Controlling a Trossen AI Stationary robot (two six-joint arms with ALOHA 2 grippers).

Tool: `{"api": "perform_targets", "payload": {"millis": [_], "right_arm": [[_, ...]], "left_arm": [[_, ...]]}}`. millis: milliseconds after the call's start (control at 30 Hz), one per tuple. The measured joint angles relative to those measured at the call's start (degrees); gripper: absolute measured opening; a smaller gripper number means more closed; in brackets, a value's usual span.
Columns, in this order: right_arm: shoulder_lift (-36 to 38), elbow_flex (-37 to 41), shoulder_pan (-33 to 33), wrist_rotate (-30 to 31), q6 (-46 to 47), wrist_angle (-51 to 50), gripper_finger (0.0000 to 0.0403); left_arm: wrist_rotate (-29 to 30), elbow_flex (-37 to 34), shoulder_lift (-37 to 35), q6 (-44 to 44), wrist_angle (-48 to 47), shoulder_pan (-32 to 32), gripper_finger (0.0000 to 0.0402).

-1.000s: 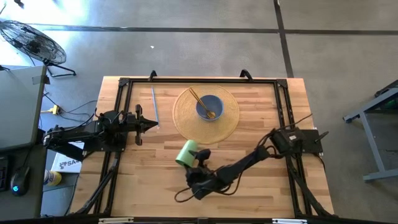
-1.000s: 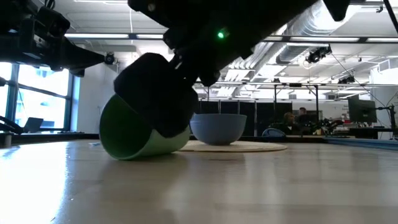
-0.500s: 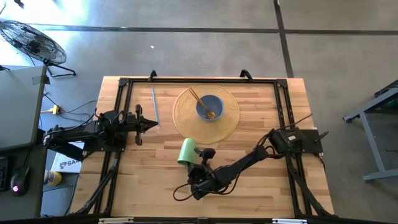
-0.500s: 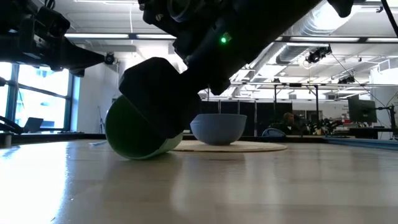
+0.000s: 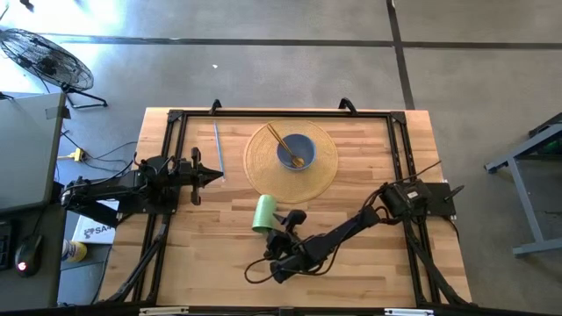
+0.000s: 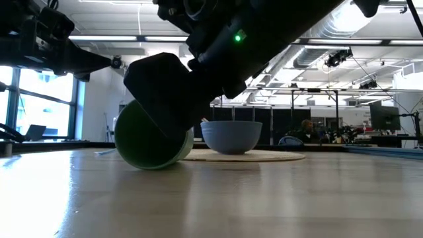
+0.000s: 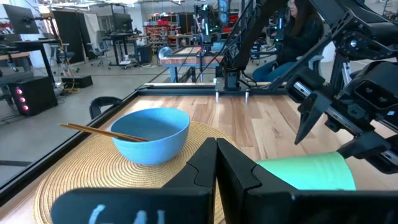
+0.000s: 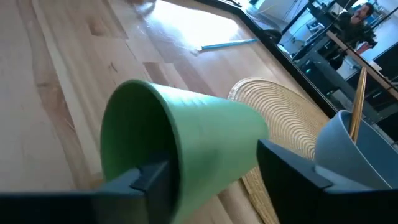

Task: Pick & Place Utensil
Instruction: Put the green cup to the top right of the blue bowl on the brown mat

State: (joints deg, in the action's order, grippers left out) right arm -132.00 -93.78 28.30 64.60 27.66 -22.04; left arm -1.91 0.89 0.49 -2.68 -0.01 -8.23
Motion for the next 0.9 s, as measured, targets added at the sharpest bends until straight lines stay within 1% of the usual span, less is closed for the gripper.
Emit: {"api": "perform_targets", "payload": {"millis": [233, 467, 567, 733, 900], "right_arm": [[0.0, 0.0, 0.1, -0.3, -0.7, 0.0, 0.0130], [0.1, 0.0, 0.1, -1.5, -0.6, 0.1, 0.0074], [0.1, 0.0, 0.3, -1.8, 0.9, 0.2, 0.0051], [0.1, 0.0, 0.4, -4.4, 1.5, 1.4, 0.0010], [3.3, 0.1, 0.4, -8.4, 4.9, 0.5, 0.0010]], "left_arm": [[0.0, 0.0, 0.0, 0.0, 0.0, 0.0, 0.0001], [0.0, 0.0, 0.0, 0.0, 0.0, 0.0, 0.0001], [0.0, 0.0, 0.0, 0.0, 0.0, 0.0, 0.0001], [0.0, 0.0, 0.0, 0.0, 0.0, 0.0, 0.0001], [0.0, 0.0, 0.0, 0.0, 0.0, 0.0, 0.0001]]}}
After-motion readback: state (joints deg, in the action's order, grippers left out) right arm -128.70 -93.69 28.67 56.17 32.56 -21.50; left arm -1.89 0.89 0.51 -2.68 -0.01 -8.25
